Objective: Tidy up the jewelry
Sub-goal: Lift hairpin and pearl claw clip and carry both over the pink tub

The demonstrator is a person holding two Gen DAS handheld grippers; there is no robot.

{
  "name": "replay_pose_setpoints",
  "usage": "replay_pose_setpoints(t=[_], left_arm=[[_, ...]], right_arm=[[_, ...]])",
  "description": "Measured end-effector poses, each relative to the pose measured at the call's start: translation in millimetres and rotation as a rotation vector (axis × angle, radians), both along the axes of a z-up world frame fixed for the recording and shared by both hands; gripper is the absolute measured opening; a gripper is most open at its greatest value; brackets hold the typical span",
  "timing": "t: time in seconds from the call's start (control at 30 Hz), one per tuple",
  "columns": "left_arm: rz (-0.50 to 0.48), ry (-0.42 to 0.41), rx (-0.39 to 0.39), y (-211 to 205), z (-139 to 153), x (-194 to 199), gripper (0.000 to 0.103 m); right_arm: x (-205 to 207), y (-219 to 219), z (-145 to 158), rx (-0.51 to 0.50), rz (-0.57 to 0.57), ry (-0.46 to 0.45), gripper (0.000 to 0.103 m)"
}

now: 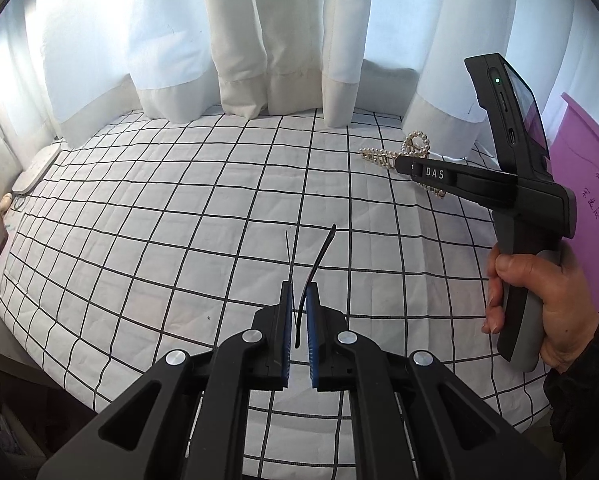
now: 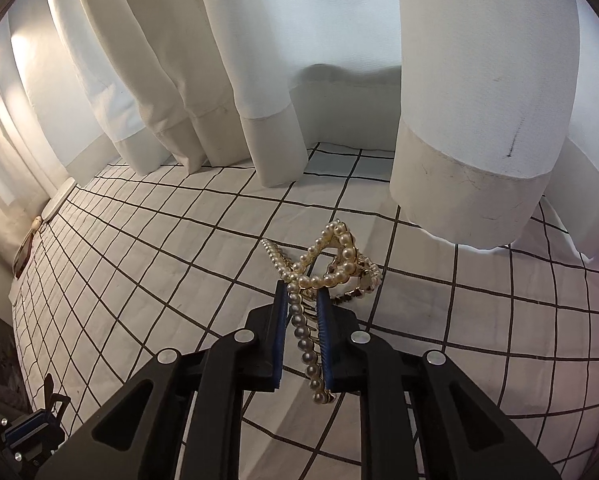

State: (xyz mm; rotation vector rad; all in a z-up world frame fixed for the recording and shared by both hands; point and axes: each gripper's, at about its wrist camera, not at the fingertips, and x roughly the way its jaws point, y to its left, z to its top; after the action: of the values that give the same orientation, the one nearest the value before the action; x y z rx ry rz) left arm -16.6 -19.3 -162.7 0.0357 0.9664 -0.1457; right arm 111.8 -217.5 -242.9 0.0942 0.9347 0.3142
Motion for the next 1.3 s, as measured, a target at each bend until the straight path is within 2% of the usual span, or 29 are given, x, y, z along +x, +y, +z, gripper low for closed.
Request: replay_pose_setpoints(t=[0.37,0.57,0.77,1.03,1.3], left_arm=[[-0.007,-0.038,0.0,8,9,12,0.007],[-0.041,-0.084,-0.006,4,31,18,0.007],[-0.104,-0.156,-0.023,-9,65,24,0.007],[-0.257,-0.248,-0.07,-55,113,25,0.007],[-0.486,-0.33,-0.148,-144,156,14,0.007]], right_arm=[[-27,1,39,-0.016,-0.011,-0.086,0.014],[-49,-9,77,-0.001,-0.059,-0.142,0.014],[-76,-30,127,-0.005,-0.137,-0.227,0.014],[-124,-81,200,-0.02,-0.296,-0.356,0.014],[-186,-165,245,-0.082,-0.53,-0.44,0.014]])
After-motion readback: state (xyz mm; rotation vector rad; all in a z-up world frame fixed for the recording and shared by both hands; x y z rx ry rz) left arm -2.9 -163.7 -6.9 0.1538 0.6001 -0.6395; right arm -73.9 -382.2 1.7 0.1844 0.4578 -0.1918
